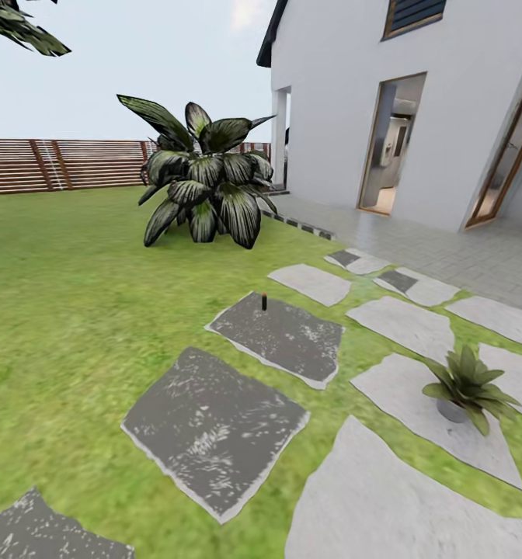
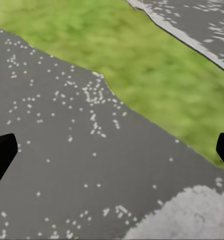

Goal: Pick up the pesticide atomizer in the garden and spray insectifuge to fully cover both potted plants in the garden.

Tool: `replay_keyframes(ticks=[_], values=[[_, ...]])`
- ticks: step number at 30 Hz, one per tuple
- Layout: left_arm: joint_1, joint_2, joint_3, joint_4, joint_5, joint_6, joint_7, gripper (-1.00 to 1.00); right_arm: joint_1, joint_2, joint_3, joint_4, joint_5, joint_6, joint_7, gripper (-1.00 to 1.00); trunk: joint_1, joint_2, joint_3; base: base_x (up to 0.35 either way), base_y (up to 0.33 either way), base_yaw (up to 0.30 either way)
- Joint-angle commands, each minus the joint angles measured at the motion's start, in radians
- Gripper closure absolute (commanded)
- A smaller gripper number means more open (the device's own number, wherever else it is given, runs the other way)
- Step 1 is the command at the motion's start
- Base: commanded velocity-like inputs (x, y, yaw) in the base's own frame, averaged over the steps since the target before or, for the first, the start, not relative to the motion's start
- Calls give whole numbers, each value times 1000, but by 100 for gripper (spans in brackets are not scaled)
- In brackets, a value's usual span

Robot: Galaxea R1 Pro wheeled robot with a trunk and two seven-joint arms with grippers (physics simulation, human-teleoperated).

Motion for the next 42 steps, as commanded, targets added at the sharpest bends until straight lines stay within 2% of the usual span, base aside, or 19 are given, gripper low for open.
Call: replay_keyframes(ticks=[1,42], values=[[-1,0,0,1,4,-3,-1,-100,-1,1,-4,1,9,-3,0,-100,0,0,-1,339,0,0],[-1,0,0,0,4,-3,-1,-100,-1,1,-4,1,7,-3,0,-100,0,0,-1,339,87,0]])
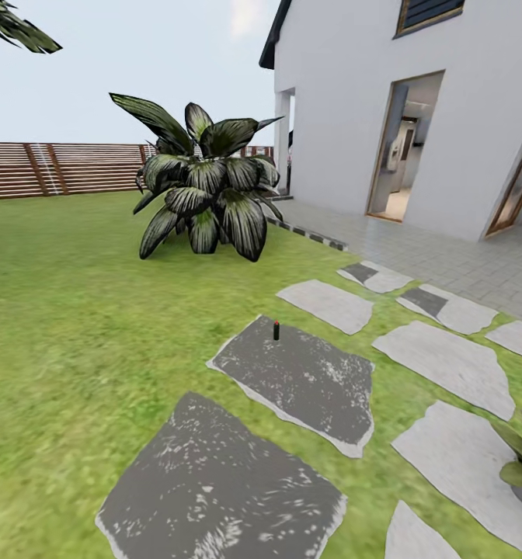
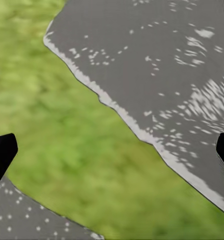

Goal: Pick up the pesticide atomizer in the garden and spray insectifuge to fully cover both potted plants in the garden.

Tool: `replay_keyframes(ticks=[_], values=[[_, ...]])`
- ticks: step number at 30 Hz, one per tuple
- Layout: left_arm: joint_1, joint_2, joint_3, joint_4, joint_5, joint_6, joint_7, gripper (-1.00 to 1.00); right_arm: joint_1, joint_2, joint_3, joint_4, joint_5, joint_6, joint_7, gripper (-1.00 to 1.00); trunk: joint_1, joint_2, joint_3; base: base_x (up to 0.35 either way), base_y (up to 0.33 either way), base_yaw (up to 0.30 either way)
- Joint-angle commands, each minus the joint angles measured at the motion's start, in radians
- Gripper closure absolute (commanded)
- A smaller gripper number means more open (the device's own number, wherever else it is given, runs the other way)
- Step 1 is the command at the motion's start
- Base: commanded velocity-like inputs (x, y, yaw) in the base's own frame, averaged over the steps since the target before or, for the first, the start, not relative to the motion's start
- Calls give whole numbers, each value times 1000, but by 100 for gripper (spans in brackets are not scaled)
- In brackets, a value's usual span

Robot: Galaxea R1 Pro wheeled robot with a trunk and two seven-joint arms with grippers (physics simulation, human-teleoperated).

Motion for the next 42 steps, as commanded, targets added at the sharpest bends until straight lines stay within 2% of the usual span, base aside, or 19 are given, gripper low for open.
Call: replay_keyframes(ticks=[1,42], values=[[-1,0,0,1,4,-3,-1,-100,0,1,-4,0,9,-3,0,-100,0,0,-1,338,112,0],[-1,0,0,1,4,-3,-1,-100,0,1,-3,0,9,-3,0,-100,0,0,-1,338,112,0]])
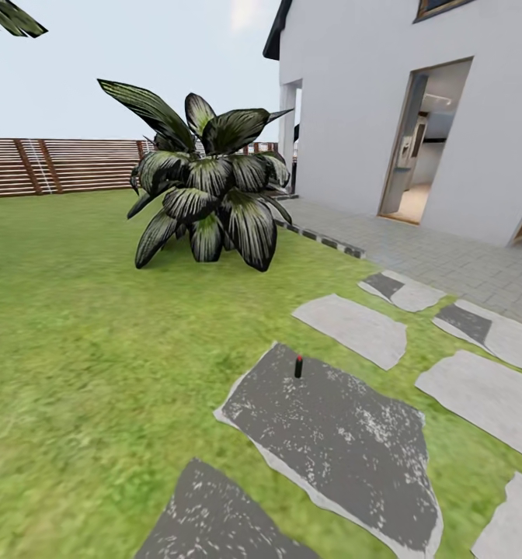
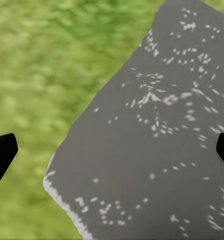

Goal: Pick up the pesticide atomizer in the garden and spray insectifuge to fully cover both potted plants in the garden.

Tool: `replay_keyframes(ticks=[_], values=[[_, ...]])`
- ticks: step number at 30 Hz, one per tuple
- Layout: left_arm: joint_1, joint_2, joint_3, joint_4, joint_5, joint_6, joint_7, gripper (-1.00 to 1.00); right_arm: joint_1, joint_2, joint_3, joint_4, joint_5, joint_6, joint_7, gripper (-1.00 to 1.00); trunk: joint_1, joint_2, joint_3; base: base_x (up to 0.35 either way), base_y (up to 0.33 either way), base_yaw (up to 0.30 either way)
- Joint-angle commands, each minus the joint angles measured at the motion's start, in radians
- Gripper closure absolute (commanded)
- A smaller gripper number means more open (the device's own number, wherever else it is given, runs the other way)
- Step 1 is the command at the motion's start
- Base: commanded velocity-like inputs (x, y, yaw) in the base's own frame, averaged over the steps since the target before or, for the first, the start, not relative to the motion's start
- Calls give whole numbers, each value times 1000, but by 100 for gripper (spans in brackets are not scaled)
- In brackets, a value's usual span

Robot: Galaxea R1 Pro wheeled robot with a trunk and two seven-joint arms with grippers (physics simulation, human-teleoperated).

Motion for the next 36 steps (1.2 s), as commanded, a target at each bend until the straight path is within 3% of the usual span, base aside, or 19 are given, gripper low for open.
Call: replay_keyframes(ticks=[1,36], values=[[-1,0,0,1,4,-3,-1,-100,0,1,-4,0,9,-3,0,-100,0,0,-1,338,112,0],[-1,-1,0,1,4,-3,-1,-100,0,1,-5,-2,7,-5,0,-100,0,0,-1,338,28,0]])
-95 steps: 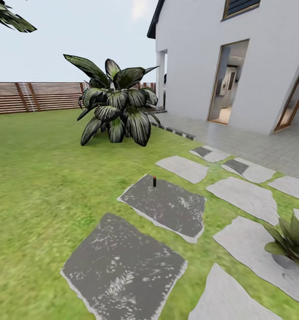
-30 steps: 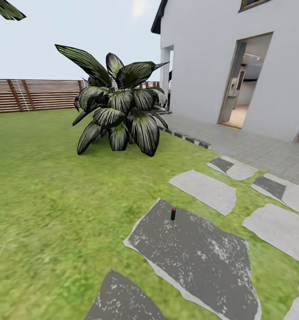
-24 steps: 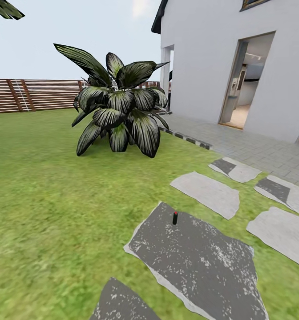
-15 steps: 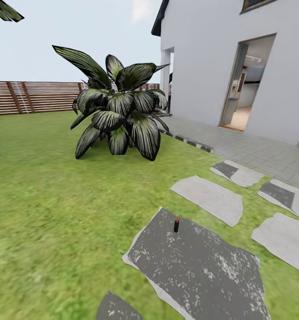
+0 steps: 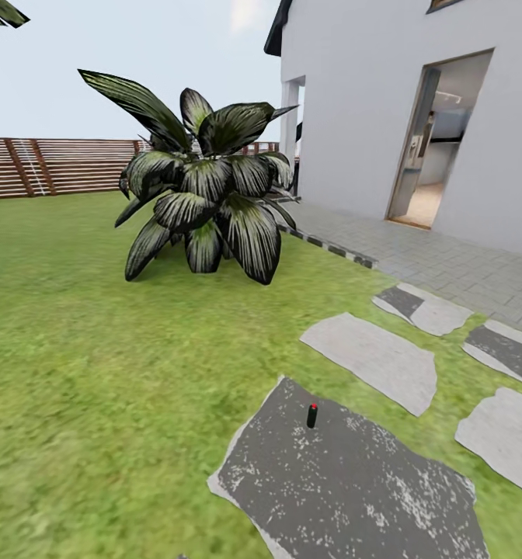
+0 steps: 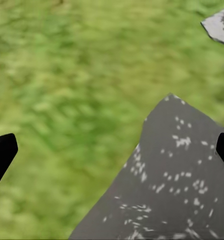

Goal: Pick up the pesticide atomizer in the garden and spray insectifuge to fully cover both potted plants in the garden.

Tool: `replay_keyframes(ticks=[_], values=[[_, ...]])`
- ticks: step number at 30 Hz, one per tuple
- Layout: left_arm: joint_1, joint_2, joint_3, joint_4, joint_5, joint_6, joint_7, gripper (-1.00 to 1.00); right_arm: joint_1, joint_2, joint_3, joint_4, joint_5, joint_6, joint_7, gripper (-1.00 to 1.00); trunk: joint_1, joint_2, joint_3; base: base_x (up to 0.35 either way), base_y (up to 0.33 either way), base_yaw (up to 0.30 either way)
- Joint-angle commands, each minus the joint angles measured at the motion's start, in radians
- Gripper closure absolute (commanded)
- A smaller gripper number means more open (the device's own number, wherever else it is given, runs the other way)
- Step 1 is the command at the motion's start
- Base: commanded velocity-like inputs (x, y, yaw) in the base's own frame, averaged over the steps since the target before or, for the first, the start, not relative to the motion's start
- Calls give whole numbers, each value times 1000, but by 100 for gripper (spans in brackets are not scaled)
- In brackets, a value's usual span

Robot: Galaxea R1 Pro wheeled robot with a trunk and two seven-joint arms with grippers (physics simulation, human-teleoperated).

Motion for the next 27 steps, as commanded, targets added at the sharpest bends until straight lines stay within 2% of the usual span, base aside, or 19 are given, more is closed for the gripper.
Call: replay_keyframes(ticks=[1,13,27], values=[[-1,0,0,1,4,-3,-1,-100,-1,1,-4,1,9,-3,0,-100,0,0,-1,332,-70,0],[-1,0,0,1,4,-3,-1,-100,-1,1,-4,1,9,-3,0,-100,0,0,-1,278,-159,0],[-1,-1,0,1,3,-3,-1,-100,-1,1,-4,1,9,-3,0,-100,0,0,-1,164,-235,0]])
